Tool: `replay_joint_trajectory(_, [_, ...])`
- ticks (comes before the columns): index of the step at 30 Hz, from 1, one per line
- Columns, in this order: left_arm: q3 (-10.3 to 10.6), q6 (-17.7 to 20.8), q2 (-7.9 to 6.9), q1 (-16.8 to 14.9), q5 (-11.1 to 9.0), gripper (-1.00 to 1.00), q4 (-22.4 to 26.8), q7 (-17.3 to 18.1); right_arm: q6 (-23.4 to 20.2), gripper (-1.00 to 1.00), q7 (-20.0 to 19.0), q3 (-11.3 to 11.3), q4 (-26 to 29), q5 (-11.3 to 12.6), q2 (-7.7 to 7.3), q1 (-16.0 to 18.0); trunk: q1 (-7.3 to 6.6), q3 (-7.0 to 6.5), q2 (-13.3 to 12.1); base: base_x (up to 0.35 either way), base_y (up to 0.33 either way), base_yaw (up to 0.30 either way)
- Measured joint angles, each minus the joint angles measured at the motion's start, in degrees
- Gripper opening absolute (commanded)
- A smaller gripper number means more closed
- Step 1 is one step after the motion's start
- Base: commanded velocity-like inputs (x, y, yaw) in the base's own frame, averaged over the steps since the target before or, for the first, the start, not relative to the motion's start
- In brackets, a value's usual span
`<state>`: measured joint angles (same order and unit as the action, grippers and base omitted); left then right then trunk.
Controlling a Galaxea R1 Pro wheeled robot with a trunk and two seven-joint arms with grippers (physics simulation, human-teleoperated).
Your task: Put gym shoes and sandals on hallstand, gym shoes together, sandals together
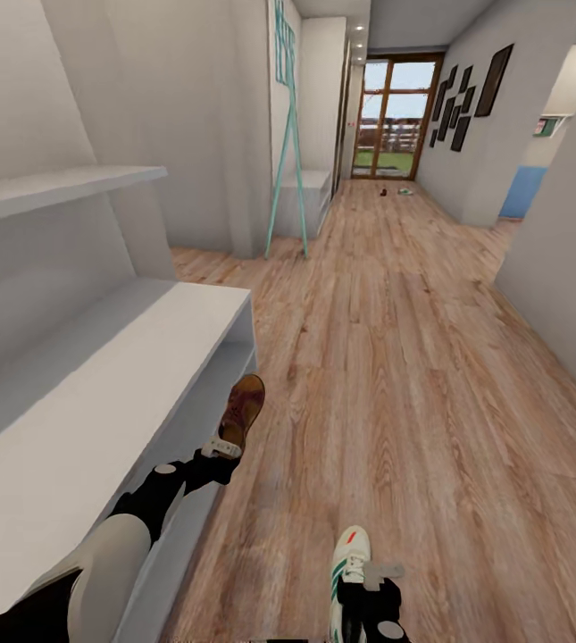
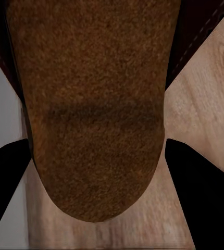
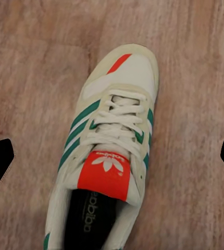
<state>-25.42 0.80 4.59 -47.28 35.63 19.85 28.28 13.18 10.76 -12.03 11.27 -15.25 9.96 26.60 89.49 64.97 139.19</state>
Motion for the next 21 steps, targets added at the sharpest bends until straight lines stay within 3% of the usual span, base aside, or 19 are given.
replay_joint_trajectory(4, [-0.03, 0.18, 0.17, -0.44, -0.17, -1.00, 0.00, -0.01, 0.02, 1.00, 0.01, -0.03, 1.53, 0.08, -0.01, 0.00, 0.44, 0.60, 0.82, 0.000, 0.000, 0.143])
replay_joint_trajectory(9, [-0.03, 0.30, 1.39, -1.41, -0.21, -1.00, -0.01, -0.13, 0.07, 1.00, 0.04, -0.09, 2.06, 1.30, -0.01, -0.01, 0.44, 0.67, 0.82, 0.000, 0.000, 0.028])
replay_joint_trajectory(15, [-0.07, 0.38, 2.45, -2.36, -0.27, -1.00, 0.07, -0.16, 0.07, 1.00, 0.03, -0.07, 2.08, 6.15, -0.01, -0.01, 0.44, 0.68, 0.82, 0.000, 0.000, 0.005])
replay_joint_trajectory(21, [-0.02, 2.98, 3.01, -3.96, 0.01, -1.00, -0.01, -0.11, 0.18, 1.00, 0.03, -0.06, 2.13, 8.13, -0.01, -0.02, 0.44, 0.69, 0.82, 0.000, 0.000, 0.000])
